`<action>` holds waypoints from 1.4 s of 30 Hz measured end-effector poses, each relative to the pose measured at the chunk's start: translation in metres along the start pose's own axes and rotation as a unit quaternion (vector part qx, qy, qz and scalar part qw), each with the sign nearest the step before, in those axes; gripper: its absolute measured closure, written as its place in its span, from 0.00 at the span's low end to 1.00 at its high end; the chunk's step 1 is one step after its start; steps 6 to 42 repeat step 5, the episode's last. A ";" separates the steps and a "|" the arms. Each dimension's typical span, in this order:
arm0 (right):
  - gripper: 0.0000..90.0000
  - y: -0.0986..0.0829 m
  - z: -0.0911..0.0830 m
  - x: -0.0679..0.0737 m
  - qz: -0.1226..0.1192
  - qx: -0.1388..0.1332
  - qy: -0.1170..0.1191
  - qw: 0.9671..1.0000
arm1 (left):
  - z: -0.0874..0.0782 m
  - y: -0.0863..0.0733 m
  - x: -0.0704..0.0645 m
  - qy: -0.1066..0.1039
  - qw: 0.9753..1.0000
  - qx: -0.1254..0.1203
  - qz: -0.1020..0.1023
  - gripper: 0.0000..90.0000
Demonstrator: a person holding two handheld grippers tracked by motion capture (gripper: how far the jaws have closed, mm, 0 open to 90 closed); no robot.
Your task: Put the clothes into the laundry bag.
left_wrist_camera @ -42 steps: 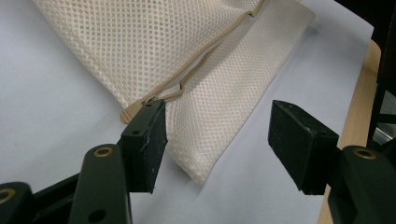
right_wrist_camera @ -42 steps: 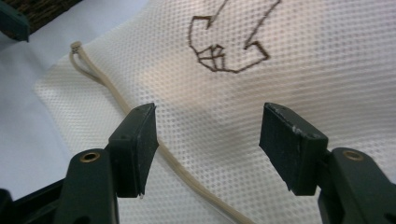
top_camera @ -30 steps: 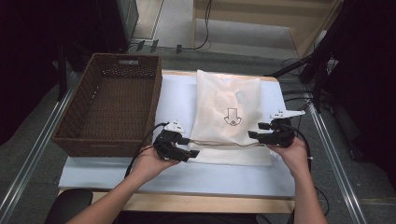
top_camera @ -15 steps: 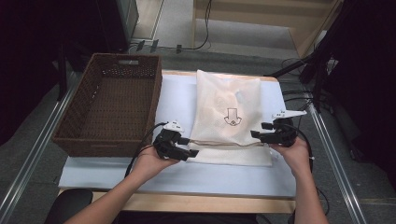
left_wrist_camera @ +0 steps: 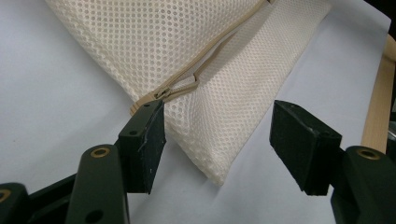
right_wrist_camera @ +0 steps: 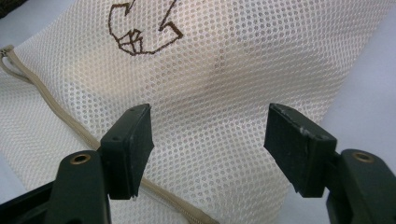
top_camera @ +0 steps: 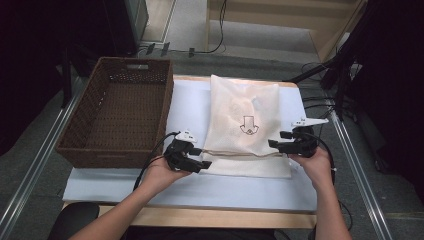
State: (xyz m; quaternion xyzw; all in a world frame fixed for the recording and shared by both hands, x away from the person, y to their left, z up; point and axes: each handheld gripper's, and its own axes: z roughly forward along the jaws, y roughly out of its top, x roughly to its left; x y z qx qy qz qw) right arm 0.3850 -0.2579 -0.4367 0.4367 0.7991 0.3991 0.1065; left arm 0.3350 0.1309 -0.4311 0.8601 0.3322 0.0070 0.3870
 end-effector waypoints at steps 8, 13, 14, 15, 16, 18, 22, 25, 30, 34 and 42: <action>0.36 0.000 0.001 0.000 -0.001 0.000 -0.001 1.000 | 0.001 -0.001 0.002 0.000 1.000 -0.004 -0.003 0.40; 0.36 0.000 0.001 0.000 -0.001 0.000 -0.001 1.000 | 0.001 -0.001 0.002 0.000 1.000 -0.004 -0.003 0.40; 0.36 0.000 0.001 0.000 -0.001 0.000 -0.001 1.000 | 0.001 -0.001 0.002 0.000 1.000 -0.004 -0.003 0.40; 0.36 0.000 0.001 0.000 -0.001 0.000 -0.001 1.000 | 0.001 -0.001 0.002 0.000 1.000 -0.004 -0.003 0.40; 0.36 0.000 0.001 0.000 -0.001 0.000 -0.001 1.000 | 0.001 -0.001 0.002 0.000 1.000 -0.004 -0.003 0.40; 0.36 0.000 0.001 0.000 -0.001 0.000 -0.001 1.000 | 0.001 -0.001 0.002 0.000 1.000 -0.004 -0.003 0.40; 0.36 0.000 0.001 0.000 -0.001 0.000 -0.001 1.000 | 0.001 -0.001 0.002 0.000 1.000 -0.004 -0.003 0.40; 0.36 0.000 0.001 0.000 -0.001 0.000 -0.001 1.000 | 0.001 -0.001 0.002 0.000 1.000 -0.004 -0.003 0.40; 0.36 0.000 0.001 0.000 -0.001 0.000 -0.001 1.000 | 0.001 -0.001 0.002 0.000 1.000 -0.004 -0.003 0.40; 0.36 0.000 0.001 0.000 -0.001 0.000 -0.001 1.000 | 0.001 -0.001 0.002 0.000 1.000 -0.004 -0.003 0.40; 0.36 0.000 0.001 0.000 -0.001 0.000 -0.001 1.000 | 0.001 -0.001 0.002 0.000 1.000 -0.004 -0.003 0.40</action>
